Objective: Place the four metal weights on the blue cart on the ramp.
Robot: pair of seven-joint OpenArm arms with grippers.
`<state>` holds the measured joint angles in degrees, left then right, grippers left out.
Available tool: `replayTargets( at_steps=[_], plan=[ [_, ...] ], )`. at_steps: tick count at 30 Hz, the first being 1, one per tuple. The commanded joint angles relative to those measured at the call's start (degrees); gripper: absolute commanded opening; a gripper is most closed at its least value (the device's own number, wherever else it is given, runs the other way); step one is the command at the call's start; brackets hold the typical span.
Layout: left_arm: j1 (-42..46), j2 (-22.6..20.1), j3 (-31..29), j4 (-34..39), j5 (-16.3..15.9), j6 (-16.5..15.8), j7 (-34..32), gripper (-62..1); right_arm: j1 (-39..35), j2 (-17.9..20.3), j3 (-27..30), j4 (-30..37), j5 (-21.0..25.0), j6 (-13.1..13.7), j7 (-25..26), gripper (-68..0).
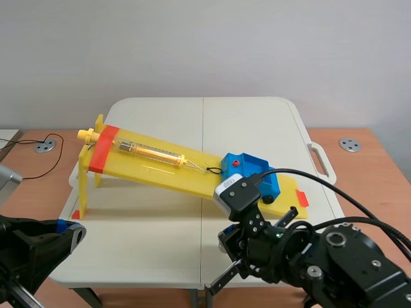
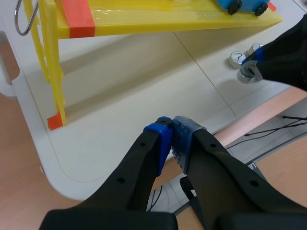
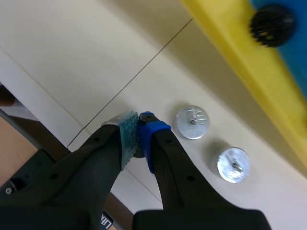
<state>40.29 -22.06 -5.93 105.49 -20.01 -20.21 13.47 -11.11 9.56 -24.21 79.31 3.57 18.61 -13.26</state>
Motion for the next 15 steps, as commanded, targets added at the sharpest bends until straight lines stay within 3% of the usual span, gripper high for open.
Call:
replayTargets(
  at_steps=[1,15],
  plan=[
    [-0.5,0.3,-0.9,3.6,-4.2,-1.0,-5.9,-55.8,0.9,1.7,2.2,9.0,6.1,-1.2,4.1,-66.9],
    [-2.0,0.3,-0.9,3.6,-4.2,-1.0,-3.7,-55.8,-10.2,3.6,16.2,28.8,20.8,-0.6,-3.3,-66.9]
  ],
)
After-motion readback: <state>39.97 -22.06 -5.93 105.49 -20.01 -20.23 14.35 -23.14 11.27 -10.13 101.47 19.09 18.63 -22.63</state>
